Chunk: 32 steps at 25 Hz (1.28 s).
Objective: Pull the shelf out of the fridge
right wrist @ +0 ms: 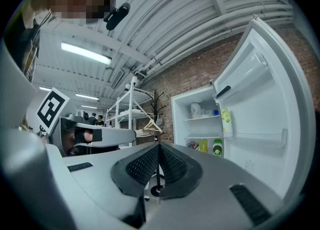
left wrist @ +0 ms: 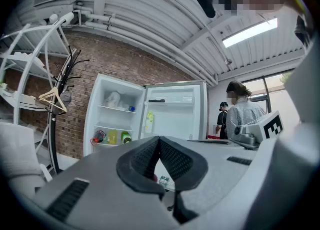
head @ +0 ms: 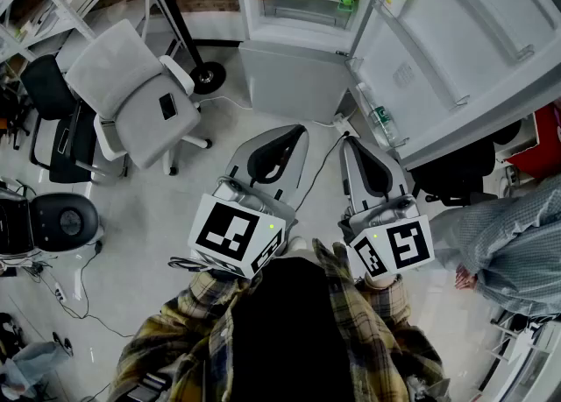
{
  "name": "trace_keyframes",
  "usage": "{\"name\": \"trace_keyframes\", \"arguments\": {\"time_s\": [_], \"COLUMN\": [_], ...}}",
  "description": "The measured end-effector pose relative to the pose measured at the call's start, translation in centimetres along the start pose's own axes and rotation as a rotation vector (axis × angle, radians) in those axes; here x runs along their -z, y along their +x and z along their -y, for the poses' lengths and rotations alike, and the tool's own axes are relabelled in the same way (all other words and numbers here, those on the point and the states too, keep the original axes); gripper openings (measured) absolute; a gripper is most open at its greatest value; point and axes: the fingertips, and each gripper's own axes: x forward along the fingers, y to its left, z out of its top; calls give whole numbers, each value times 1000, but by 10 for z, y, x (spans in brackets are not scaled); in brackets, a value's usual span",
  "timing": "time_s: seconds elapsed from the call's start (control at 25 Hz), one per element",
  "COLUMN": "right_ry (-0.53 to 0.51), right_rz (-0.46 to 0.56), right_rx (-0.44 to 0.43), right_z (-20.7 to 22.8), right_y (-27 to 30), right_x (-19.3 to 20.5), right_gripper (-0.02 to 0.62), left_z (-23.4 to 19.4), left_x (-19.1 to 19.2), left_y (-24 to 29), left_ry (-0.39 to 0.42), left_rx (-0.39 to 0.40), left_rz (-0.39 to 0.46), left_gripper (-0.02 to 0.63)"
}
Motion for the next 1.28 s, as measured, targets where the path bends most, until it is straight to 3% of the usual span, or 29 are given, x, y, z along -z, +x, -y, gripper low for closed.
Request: {"name": "trace_keyframes", "arguments": {"time_s": [0.48,0.72,1.04,1.28], "right_ry": [-8,5,22,28], "right_rz": [9,4,-27,-22], "right_rx": [-11,-22,-53,-46], "right_z": [10,18,25,39], "right_y": [-11,-18,3,54], "right_x": [-2,2,18,21], "right_gripper": [17,17,17,17], "left_z": [17,15,-14,-58], "left_x": [3,11,18,15], "left_y": [14,13,23,51], "left_ry": [-2,-12,-30,-27], "left_rx": [7,-29,-87,-75], "left_rz": [-2,-8,-11,-19], "left_gripper": [3,3,3,3]}}
